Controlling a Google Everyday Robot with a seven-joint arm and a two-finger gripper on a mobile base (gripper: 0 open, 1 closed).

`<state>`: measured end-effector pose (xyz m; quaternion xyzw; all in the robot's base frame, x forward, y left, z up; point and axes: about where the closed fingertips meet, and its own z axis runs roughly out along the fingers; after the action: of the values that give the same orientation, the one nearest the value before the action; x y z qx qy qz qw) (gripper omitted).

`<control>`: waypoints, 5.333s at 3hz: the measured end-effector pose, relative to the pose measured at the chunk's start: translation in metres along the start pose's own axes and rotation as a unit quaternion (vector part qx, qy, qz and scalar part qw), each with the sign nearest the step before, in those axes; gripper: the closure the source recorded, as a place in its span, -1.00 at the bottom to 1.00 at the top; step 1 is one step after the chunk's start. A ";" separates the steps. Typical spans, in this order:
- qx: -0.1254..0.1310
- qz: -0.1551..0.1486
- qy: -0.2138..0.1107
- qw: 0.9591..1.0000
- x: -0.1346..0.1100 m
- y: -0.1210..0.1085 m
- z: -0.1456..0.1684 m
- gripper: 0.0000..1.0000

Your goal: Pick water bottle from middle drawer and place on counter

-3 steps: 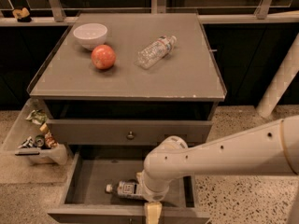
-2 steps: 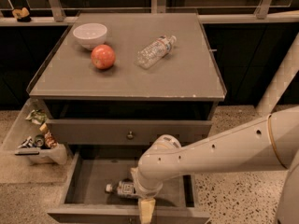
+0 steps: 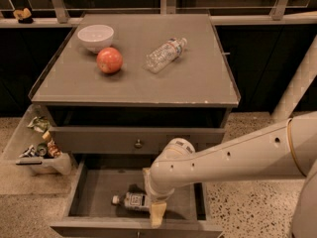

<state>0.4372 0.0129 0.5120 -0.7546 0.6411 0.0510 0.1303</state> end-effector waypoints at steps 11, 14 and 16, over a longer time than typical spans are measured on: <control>0.004 -0.013 0.024 1.000 0.003 -0.044 0.149 0.31; 0.025 -0.010 0.033 0.999 0.006 -0.045 0.122 1.00; 0.142 -0.005 0.122 0.982 0.025 -0.024 -0.006 1.00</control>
Offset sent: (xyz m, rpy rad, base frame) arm 0.0356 -0.0116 0.0052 -0.0069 -0.0984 -0.0565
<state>0.4641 -0.0090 0.5147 -0.7323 0.6490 -0.1338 0.1567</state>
